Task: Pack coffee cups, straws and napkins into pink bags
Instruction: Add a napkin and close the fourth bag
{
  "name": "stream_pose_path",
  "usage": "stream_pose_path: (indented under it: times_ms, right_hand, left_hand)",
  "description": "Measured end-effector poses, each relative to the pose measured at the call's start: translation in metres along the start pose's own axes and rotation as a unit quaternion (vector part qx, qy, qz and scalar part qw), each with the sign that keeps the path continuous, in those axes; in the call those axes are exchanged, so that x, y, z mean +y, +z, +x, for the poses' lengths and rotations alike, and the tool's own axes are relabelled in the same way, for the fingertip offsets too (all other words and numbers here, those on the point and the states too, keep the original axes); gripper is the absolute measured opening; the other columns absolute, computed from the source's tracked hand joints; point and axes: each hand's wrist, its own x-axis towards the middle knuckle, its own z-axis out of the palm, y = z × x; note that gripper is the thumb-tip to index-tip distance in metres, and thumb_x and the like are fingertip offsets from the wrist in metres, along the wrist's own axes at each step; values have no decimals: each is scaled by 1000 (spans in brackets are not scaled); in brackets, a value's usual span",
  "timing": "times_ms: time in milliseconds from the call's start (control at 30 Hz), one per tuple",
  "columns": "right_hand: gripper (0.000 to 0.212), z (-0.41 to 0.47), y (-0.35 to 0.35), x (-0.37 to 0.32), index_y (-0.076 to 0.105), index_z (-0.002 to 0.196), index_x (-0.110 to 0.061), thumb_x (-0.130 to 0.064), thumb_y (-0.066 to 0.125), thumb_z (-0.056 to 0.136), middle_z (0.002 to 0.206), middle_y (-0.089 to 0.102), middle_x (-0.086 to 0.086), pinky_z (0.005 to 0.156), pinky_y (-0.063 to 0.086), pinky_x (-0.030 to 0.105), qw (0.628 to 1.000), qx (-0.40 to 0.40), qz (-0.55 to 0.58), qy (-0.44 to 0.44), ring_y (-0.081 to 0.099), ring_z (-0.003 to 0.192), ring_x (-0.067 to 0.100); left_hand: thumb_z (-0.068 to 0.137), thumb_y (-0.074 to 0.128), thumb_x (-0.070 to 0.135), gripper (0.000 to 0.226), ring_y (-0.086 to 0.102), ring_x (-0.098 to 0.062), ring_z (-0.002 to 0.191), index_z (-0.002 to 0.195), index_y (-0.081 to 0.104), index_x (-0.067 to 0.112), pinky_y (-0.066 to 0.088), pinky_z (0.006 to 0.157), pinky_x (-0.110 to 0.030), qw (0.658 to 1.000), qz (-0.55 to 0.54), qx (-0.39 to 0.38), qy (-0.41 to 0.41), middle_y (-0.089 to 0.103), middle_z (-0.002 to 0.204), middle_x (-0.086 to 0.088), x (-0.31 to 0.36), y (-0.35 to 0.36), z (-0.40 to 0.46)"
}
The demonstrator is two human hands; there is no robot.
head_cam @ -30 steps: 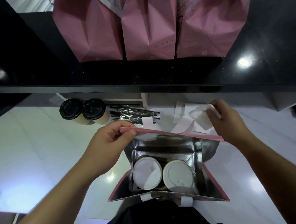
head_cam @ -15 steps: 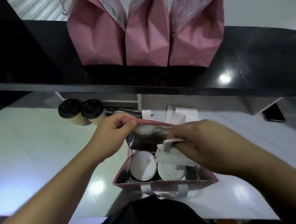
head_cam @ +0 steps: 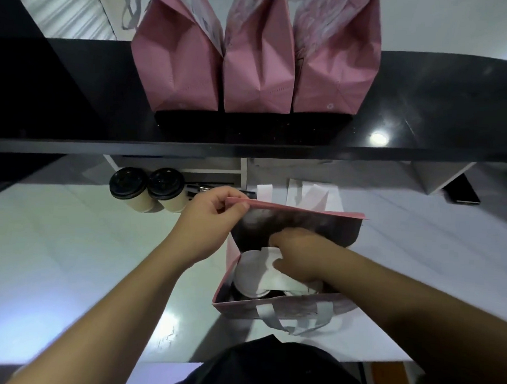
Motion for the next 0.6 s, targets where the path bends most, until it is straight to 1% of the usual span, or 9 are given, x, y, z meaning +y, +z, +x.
stream_pose_path:
  times_ms: [100,200,267,333,400,433,467,533,600]
  right_hand:
    - [41,-11,-10,4,57,139,-22,-26,58,98,135,64,4,100,51,36,999,17,22,17,61,118,26]
    - [47,-42,-27,2,52,146,-27,-27,56,100,141,60,-4,98,50,28,997,64,46,-1,60,118,16]
    - [42,-73,-39,4,54,142,-37,-32,58,100,129,59,-21,86,44,14,991,88,91,-31,56,103,-4]
    - [30,-102,-50,12,62,127,-45,-37,61,99,112,59,-33,82,43,11,982,89,155,-55,57,97,-12]
    - [16,-122,-53,28,71,108,-42,-34,64,95,104,68,-27,83,50,18,960,121,248,-53,64,97,-5]
    - [12,-128,-51,40,73,99,-39,-32,65,94,99,71,-23,81,51,20,948,155,276,-44,67,94,0]
    - [10,-132,-46,52,72,92,-37,-28,66,93,93,72,-19,77,51,19,937,192,288,-36,68,90,4]
    - [12,-137,-31,72,69,84,-32,-24,68,92,84,71,-12,69,49,19,925,238,296,-17,67,82,10]
    - [6,-142,-13,86,68,85,-30,-34,71,88,86,71,-6,68,51,24,910,253,330,-1,67,79,13]
  left_hand:
    - [101,63,27,14,66,1,86,95,74,34,50,67,-17,1000,0,-5,3,74,87,18,-2,-2,-3]
    - [100,64,22,16,68,-4,87,95,75,33,52,70,-21,1000,-11,-3,6,75,89,16,-3,-3,-4]
    - [98,64,16,19,70,-10,88,95,76,31,54,71,-23,1000,-32,-2,1,76,90,11,-3,-3,-5]
    - [95,64,9,23,71,-15,89,96,77,28,55,73,-22,997,-68,5,-18,77,91,7,-2,-2,-6]
    - [93,63,5,25,72,-17,91,96,77,26,57,80,-27,995,-97,11,-33,78,92,4,0,0,-8]
    - [93,62,4,26,72,-14,92,97,77,25,56,83,-29,994,-105,11,-35,78,93,5,2,1,-9]
    - [94,59,2,27,71,-8,92,98,76,23,54,84,-27,993,-114,12,-35,77,93,7,4,2,-11]
    - [96,54,2,31,66,4,90,102,74,25,47,81,-17,990,-132,17,-38,74,94,17,7,3,-14]
    - [98,56,9,31,60,14,97,111,69,35,43,81,-11,993,-110,38,-26,69,103,27,3,1,-20]
